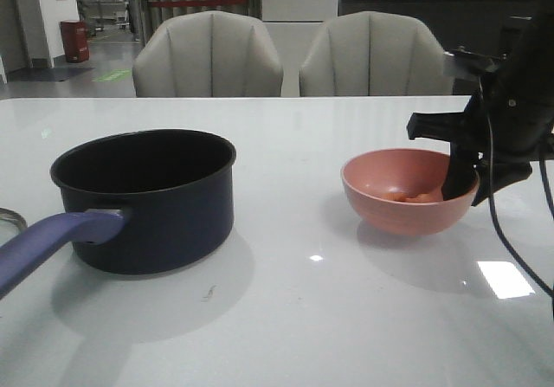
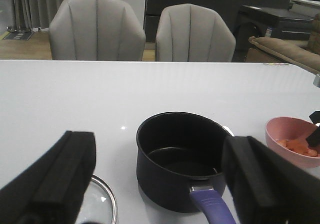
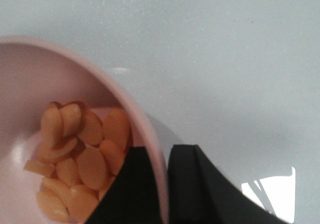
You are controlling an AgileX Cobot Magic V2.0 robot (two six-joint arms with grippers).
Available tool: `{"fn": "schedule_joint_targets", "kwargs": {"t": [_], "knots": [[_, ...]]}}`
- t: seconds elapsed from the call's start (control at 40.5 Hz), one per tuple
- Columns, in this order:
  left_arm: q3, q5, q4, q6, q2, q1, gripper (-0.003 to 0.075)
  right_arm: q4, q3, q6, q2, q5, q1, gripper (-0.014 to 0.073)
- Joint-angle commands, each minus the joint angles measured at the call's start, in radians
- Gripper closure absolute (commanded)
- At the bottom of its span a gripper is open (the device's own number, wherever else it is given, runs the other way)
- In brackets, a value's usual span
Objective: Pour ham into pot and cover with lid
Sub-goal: 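Move the right gripper down to grip the rim of the pink bowl, then lift the pink bowl with the right gripper toward the pot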
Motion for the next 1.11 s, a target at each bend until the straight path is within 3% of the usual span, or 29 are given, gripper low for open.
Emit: {"fn": "schedule_joint_targets", "kwargs": {"t": [0.0, 0.148, 0.395, 0.74, 0.987, 1.086], "knots": [[-0.025, -0.085, -0.009, -0.002, 0.014, -0.007, 0.0168, 0.015, -0.041, -0.042, -0.091, -0.041, -0.003, 0.0459], [-0.025, -0.085, -0.009, -0.002, 0.014, -0.007, 0.0168, 0.013, -0.111, -0.160, -0.145, -0.061, 0.073, 0.0459], [-0.025, -0.085, -0.009, -0.002, 0.014, -0.007, 0.0168, 0.003, -0.152, -0.263, -0.175, -0.290, 0.273, 0.0459], [-0.025, -0.085, -0.009, -0.002, 0.014, -0.007, 0.0168, -0.046, -0.135, -0.359, -0.120, -0.843, 0.449, 0.0459], [-0.025, -0.085, -0.009, -0.002, 0.014, -0.007, 0.0168, -0.140, -0.111, -0.538, 0.002, -1.300, 0.511, 0.0459], [-0.025, -0.085, -0.009, -0.002, 0.014, -0.007, 0.0168, -0.150, -0.111, -0.675, 0.063, -1.448, 0.535, 0.0459]]}}
